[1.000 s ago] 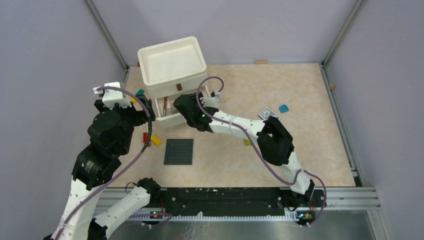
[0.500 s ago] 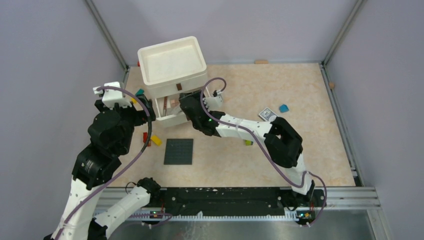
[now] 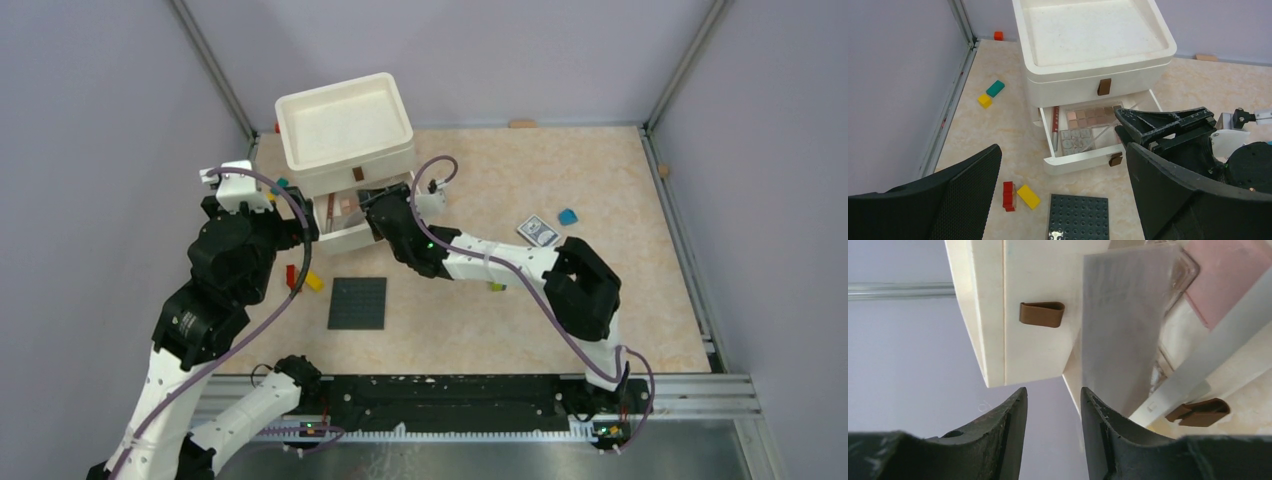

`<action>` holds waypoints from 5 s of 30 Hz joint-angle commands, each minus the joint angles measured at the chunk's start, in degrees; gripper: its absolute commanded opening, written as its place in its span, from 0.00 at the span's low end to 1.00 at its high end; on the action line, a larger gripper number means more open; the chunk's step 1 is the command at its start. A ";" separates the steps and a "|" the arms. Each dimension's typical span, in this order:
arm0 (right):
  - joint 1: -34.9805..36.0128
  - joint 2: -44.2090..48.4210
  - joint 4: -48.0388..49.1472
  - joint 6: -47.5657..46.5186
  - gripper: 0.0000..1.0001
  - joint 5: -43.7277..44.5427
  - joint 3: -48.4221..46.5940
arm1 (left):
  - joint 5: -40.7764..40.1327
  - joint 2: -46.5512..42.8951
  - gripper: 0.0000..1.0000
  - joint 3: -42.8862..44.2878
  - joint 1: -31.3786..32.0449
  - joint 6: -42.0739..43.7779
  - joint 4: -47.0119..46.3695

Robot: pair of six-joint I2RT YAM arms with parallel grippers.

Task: Organize the makeup
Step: Place the makeup tool in the drawer, then close the drawer in the storage box.

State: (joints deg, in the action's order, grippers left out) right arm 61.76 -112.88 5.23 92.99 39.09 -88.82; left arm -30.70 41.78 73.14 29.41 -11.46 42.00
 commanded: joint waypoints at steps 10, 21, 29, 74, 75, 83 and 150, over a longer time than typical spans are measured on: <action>0.88 9.75 4.73 -3.40 0.36 1.62 7.98 | 1.99 0.76 0.99 -0.99 0.12 -0.66 -3.83; 0.95 11.30 6.19 -6.51 0.28 2.64 10.82 | 3.12 1.20 0.99 -2.67 0.12 -0.95 -4.82; 0.33 13.86 11.49 -29.41 0.27 2.33 14.30 | 2.92 3.28 0.99 -1.88 0.12 0.65 -4.86; -4.99 17.60 15.16 -53.88 0.34 -29.34 29.28 | 15.73 40.46 0.82 2.01 -31.31 -10.95 -31.79; -5.06 17.14 15.47 -54.18 0.34 -29.69 29.11 | 15.60 40.91 0.80 2.18 -31.33 -10.56 -32.00; -5.00 11.89 14.12 -60.12 0.33 -29.98 23.82 | 19.38 43.74 0.49 1.35 -31.45 -9.87 -33.66; -12.58 -16.43 20.07 -82.66 0.28 -18.47 -15.68 | 29.45 44.69 0.00 -2.17 -31.17 -10.51 -35.15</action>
State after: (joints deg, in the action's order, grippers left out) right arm 49.60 -127.57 20.12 10.04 24.86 -97.69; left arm -10.57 86.76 72.82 -3.11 -21.34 1.85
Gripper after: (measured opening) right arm 0.279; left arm 0.289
